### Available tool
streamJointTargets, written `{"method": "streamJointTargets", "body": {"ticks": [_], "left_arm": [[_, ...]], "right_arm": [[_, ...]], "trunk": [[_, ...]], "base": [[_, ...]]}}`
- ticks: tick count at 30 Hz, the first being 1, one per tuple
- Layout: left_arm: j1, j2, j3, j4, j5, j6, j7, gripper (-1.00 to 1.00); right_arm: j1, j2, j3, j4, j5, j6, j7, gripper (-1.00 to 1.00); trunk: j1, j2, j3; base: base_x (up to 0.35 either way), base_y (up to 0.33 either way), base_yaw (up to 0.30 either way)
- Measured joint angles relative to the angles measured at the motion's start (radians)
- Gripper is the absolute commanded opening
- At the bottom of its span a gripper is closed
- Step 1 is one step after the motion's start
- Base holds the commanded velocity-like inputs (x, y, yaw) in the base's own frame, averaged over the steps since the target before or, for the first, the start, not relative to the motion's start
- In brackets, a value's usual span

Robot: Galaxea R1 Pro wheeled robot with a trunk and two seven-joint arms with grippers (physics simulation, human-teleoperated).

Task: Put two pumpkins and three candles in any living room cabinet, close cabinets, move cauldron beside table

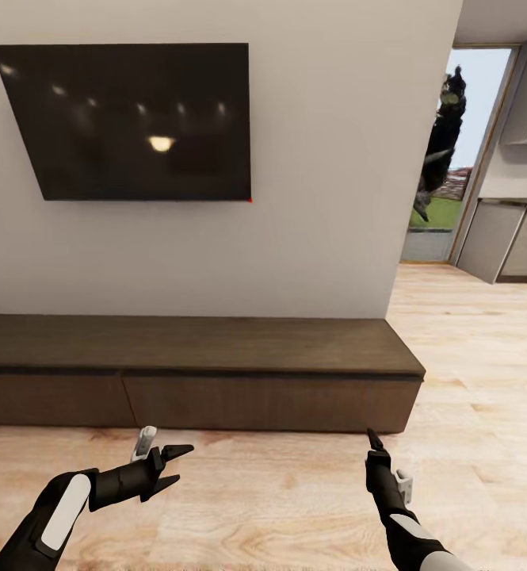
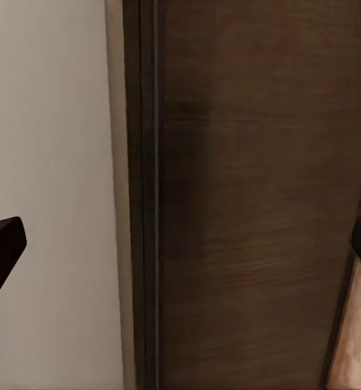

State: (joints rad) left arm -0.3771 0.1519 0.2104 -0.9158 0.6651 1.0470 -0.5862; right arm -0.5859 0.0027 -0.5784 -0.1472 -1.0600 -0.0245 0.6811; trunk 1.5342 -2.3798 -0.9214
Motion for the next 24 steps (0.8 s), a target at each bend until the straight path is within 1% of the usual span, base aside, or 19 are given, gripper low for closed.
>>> {"method": "streamJointTargets", "body": {"ticks": [3, 10, 24], "left_arm": [[0.000, 0.000, 0.000, 0.000, 0.000, 0.000, -0.002, 1.00], [0.000, 0.000, 0.000, 0.000, 0.000, 0.000, -0.019, 1.00], [0.000, 0.000, 0.000, 0.000, -0.001, 0.000, -0.023, 1.00]], "right_arm": [[0.000, 0.000, 0.001, 0.000, 0.000, 0.000, 0.000, 1.00], [0.000, 0.000, 0.001, 0.000, 0.001, -0.001, 0.000, 1.00], [0.000, 0.000, 0.002, 0.000, 0.002, -0.003, -0.002, 1.00]], "trunk": [[0.012, -0.021, -0.009], [0.012, -0.021, -0.009], [0.012, -0.021, -0.009]], "base": [[0.000, 0.000, 0.000], [0.030, 0.000, 0.000], [0.304, 0.000, 0.000]]}}
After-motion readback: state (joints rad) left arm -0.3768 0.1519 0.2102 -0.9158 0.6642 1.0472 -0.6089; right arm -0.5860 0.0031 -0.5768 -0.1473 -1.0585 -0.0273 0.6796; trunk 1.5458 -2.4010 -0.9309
